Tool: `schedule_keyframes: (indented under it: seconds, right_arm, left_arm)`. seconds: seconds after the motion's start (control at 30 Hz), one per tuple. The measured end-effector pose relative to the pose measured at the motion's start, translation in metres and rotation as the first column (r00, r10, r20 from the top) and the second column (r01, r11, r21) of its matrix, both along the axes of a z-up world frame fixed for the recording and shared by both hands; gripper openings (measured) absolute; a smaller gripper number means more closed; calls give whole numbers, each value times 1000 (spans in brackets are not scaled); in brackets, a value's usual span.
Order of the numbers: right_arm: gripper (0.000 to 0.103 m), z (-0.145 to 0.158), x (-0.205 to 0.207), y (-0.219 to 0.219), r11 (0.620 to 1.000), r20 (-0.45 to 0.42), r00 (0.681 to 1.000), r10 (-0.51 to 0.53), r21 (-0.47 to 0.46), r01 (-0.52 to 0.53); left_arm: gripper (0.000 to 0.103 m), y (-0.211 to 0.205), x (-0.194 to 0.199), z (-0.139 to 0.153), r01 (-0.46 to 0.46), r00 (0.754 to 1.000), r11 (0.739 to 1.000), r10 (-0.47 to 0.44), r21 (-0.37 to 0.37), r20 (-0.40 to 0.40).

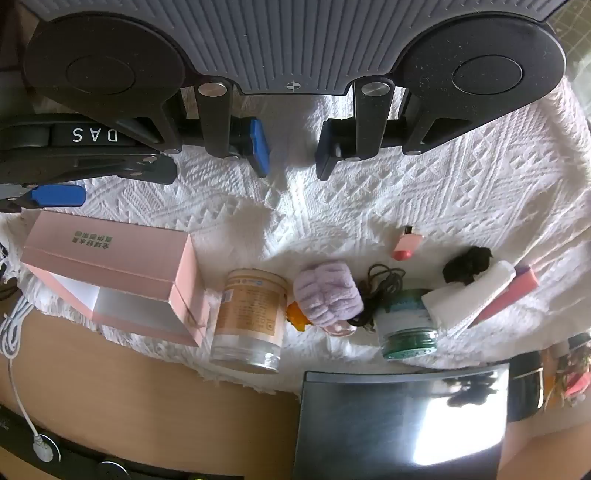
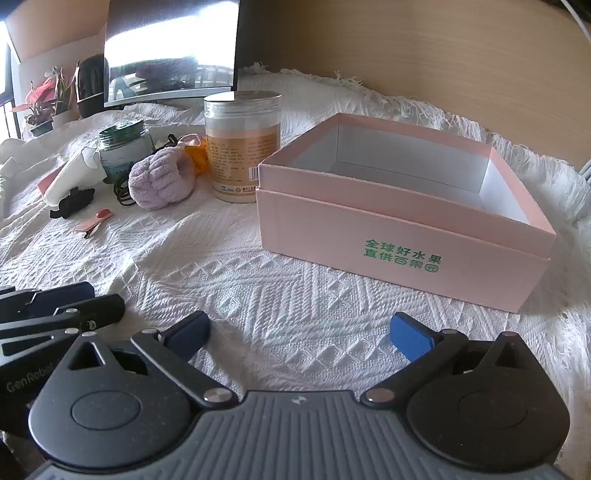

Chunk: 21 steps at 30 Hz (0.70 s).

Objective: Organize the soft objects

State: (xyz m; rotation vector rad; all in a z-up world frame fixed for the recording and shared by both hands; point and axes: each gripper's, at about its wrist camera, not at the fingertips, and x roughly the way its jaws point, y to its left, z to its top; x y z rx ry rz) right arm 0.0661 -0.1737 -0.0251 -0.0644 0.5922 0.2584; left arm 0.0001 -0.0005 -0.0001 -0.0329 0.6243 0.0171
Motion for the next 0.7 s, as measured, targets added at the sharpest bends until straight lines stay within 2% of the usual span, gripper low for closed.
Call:
schedule_keyframes:
  seconds: [0.7]
  right_arm:
    - [103, 0, 0, 0, 1000, 0, 1000, 0, -2, 0]
  left_arm:
    - [33, -2, 1, -1, 0, 1000, 1000, 0, -12, 2]
